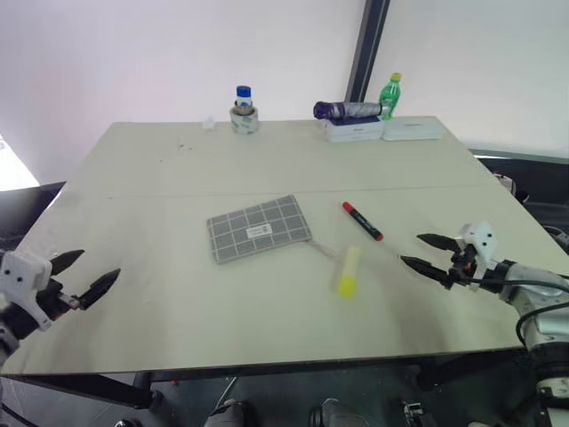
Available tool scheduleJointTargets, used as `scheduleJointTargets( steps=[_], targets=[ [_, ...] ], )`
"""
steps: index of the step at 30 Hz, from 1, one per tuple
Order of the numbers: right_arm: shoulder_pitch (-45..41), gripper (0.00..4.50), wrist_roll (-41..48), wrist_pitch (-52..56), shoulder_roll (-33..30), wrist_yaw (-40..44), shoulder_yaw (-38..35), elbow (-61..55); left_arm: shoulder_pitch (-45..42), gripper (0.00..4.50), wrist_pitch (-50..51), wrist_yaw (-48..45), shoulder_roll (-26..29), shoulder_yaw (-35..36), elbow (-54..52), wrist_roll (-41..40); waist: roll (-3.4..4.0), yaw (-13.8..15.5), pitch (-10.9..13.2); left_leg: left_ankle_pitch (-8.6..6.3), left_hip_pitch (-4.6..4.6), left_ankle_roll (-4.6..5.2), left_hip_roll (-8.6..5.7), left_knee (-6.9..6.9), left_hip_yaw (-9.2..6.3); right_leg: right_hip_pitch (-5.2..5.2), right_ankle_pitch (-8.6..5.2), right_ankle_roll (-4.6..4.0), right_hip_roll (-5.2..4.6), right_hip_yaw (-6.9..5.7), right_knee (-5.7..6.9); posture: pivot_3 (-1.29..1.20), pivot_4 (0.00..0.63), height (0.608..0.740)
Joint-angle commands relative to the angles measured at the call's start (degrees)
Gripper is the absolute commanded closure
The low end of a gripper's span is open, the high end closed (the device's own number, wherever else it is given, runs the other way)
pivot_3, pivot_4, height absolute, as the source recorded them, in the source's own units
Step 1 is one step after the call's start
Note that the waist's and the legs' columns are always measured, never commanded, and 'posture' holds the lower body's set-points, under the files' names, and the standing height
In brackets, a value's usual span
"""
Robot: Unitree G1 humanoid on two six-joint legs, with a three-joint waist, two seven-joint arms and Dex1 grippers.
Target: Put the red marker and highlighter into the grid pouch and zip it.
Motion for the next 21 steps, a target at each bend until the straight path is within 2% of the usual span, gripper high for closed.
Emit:
scheduleJointTargets(
  steps=[1,21],
  targets=[
    [-0.19,0.8,1.25,0.29,-0.96,-0.21,-1.79,-2.88,-0.48,0.0,-1.56,1.29,0.19,-0.22,-1.55,1.25,0.0,0.0,0.0,0.01,0.0,-0.01,0.01,0.0,-0.01,0.0,0.0,0.0,0.01,0.0,0.0,0.0,0.15,0.74],
    [-2.77,0.8,0.82,0.84,0.6,-0.19,-0.17,-2.09,-1.0,0.0,-5.98,0.74,0.27,-1.12,-1.14,2.51,0.0,0.12,0.0,0.0,0.0,0.0,-0.02,0.02,0.0,0.02,0.0,0.0,0.0,0.0,0.0,0.0,0.15,0.74]
  ],
)
